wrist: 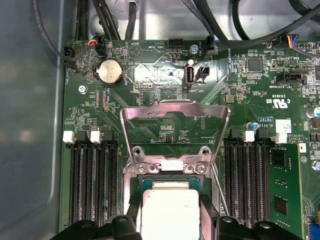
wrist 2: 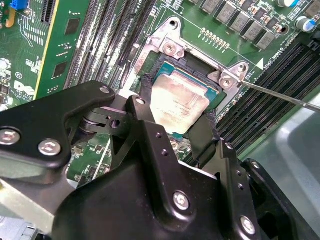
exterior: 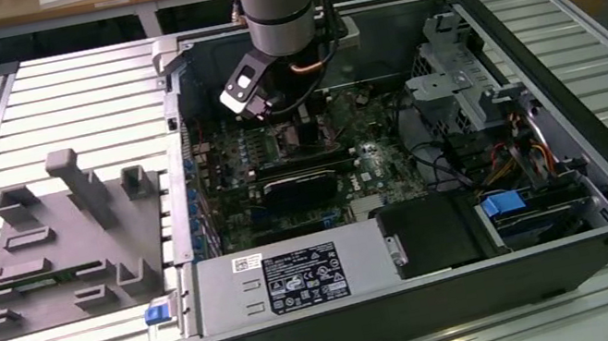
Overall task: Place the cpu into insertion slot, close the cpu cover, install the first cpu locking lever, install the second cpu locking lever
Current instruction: 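Place the cpu into insertion slot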
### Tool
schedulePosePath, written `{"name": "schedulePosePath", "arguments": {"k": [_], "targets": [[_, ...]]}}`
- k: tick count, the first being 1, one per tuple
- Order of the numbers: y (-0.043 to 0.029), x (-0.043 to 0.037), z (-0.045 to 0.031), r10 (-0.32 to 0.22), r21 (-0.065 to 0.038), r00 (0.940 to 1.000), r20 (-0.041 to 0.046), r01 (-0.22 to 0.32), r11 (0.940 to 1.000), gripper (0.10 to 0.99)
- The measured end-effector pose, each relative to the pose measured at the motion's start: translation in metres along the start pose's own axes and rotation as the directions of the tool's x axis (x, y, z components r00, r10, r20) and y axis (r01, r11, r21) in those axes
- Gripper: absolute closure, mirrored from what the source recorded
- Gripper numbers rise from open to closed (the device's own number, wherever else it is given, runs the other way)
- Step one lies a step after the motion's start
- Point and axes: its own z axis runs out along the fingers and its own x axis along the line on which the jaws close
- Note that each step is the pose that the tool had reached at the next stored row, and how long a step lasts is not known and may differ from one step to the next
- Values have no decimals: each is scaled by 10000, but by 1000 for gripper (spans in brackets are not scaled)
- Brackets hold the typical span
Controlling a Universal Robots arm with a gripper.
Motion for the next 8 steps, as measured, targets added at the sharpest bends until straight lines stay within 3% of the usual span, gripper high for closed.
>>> {"name": "schedulePosePath", "arguments": {"k": [2,3,8], "targets": [[0,0,0,0,1,10000,1,0,10000,537],[0,0,0,0,0,10000,1,0,10000,475],[1,1,2,-3,-3,10000,31,3,10000,475]]}}
